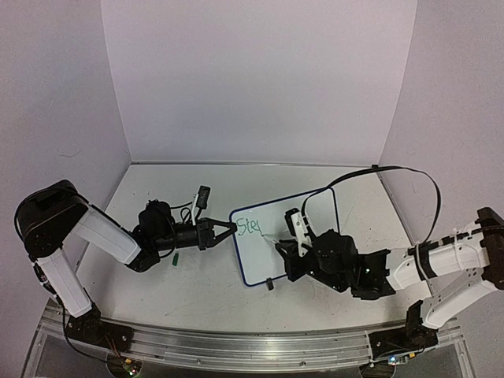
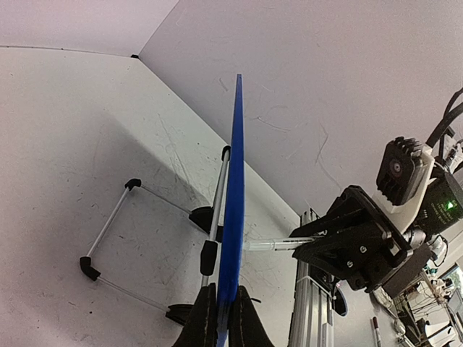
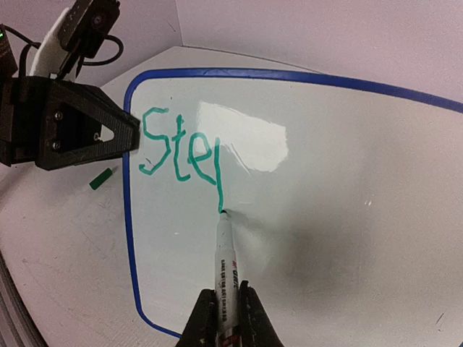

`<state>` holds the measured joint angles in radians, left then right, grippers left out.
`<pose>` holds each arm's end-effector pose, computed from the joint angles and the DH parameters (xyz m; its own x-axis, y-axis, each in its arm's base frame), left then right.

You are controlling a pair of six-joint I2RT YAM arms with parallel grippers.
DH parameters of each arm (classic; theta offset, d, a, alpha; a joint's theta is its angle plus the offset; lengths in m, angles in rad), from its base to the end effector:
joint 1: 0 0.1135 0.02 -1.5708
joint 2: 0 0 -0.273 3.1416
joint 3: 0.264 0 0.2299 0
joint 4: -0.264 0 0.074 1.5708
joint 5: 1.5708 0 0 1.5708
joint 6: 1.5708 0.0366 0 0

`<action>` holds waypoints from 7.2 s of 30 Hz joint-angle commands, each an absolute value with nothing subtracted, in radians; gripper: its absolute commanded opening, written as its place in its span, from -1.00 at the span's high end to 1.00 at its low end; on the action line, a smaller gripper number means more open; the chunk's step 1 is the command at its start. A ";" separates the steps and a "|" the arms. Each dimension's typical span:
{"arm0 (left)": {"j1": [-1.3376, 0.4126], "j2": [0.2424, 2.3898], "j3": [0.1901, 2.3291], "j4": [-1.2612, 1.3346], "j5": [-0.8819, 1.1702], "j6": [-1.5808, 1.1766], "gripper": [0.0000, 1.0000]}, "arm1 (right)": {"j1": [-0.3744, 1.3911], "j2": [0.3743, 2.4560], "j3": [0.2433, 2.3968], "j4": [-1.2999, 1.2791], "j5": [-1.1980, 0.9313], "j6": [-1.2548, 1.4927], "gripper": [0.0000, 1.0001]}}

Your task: Write a sentence on the whiteboard

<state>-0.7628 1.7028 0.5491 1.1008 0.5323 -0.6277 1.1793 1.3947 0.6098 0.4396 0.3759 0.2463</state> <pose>0.2084 -0.2249 0.1999 -0.5957 -0.1306 -0.7925 0.7560 0.2422 -0.6082 0.1167 0.2474 0.2313 -0.3028 -0.1390 -0.9429 -0.6745 0.7302 0.1089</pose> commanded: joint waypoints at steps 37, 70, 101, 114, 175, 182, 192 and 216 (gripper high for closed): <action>-0.769 1.672 0.561 1.099 0.594 -0.661 1.00 | 1.131 1.434 0.687 0.547 0.336 0.165 1.00; -0.769 1.665 0.560 1.094 0.594 -0.658 1.00 | 1.132 1.444 0.691 0.513 0.454 0.205 1.00; -0.769 1.663 0.568 1.081 0.597 -0.658 1.00 | 1.146 1.428 0.643 0.475 0.374 0.243 1.00; -0.768 1.664 0.567 1.077 0.594 -0.657 1.00 | 1.155 1.400 0.654 0.510 0.341 0.223 1.00; -0.831 1.694 0.592 0.984 0.399 -0.628 0.38 | 1.100 1.145 0.519 0.481 0.200 0.081 1.00; -0.831 1.698 0.592 0.984 0.404 -0.608 0.55 | 1.106 1.123 0.494 0.468 0.265 0.099 1.00; -0.831 1.703 0.588 0.962 0.426 -0.559 0.81 | 1.111 1.185 0.555 0.449 0.278 0.075 1.00; -0.831 1.677 0.591 0.892 0.415 -0.466 1.00 | 1.111 1.318 0.673 0.465 0.417 0.091 1.00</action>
